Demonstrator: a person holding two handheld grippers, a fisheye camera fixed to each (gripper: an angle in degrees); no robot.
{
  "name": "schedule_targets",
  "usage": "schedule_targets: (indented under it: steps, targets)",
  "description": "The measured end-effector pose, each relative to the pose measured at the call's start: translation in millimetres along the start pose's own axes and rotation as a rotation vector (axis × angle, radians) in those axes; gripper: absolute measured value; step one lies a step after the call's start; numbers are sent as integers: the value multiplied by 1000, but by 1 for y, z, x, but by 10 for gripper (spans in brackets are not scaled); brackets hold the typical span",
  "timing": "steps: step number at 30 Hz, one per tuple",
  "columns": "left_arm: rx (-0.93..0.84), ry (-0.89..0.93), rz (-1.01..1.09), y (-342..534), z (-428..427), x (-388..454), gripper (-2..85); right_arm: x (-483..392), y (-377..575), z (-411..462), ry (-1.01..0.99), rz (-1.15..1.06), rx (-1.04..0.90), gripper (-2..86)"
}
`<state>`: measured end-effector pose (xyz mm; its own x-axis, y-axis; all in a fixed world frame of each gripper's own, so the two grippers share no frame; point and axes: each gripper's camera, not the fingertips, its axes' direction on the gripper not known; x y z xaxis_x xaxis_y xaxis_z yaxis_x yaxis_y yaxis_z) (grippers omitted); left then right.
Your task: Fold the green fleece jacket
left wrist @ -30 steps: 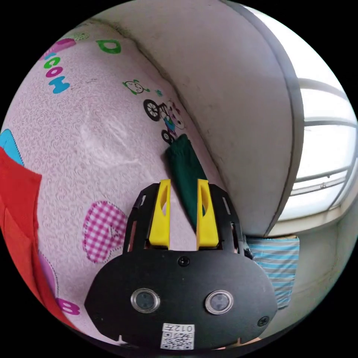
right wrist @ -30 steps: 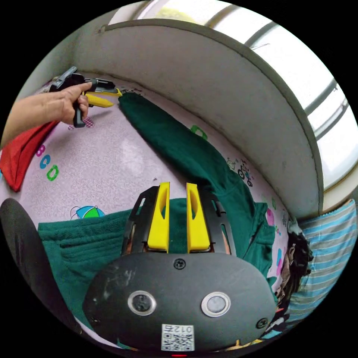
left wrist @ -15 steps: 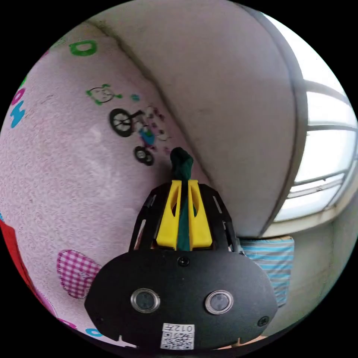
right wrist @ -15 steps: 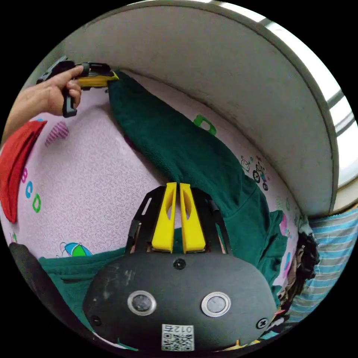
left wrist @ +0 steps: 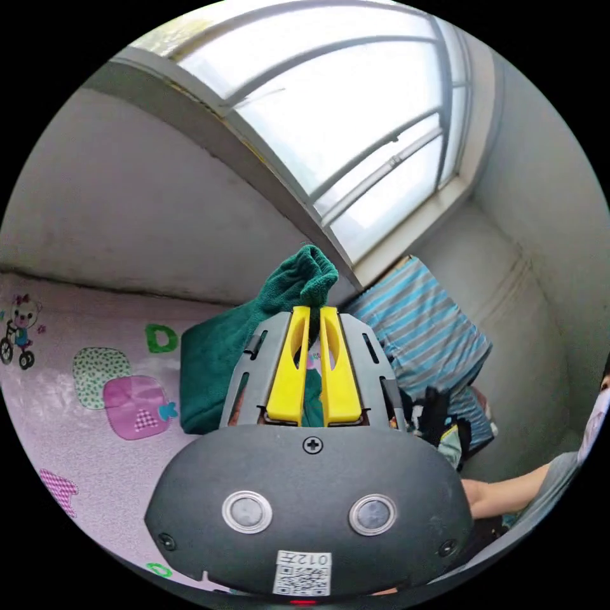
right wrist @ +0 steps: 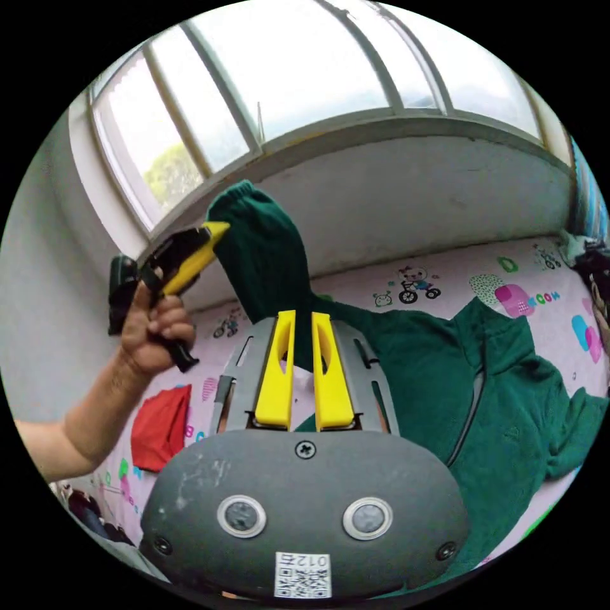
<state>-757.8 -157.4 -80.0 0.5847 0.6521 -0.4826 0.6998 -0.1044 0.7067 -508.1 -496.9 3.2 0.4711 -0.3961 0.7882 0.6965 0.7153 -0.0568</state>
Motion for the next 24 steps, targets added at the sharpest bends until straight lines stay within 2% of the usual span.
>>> schedule_targets:
  steps: [2, 5, 10, 12, 14, 16, 18, 24]
  targets:
    - [-38, -25, 45, 20, 26, 28, 7, 28, -21, -45, -59, 107, 35, 75]
    - [-101, -69, 123, 56, 71, 70, 6, 60, -45, -78, -98, 214, -10, 123]
    - [-160, -181, 324, 115, 139, 147, 5, 117, -72, -98, -33, 373, -156, 156]
    - [-174, -201, 411, 130, 157, 173, 6, 147, -74, -99, -42, 458, -229, 142]
    - [-213, -214, 487, 143, 177, 194, 6, 181, -73, -119, -105, 520, -182, 80]
    - [-233, -167, 519, 151, 191, 206, 6, 203, -72, -138, -115, 546, -133, 67]
    - [-240, -119, 491, 150, 194, 200, 5, 227, -71, -158, -136, 566, -95, 63]
    - [-211, -255, 166, 142, 187, 101, 7, 307, -66, -213, -72, 567, -97, 60]
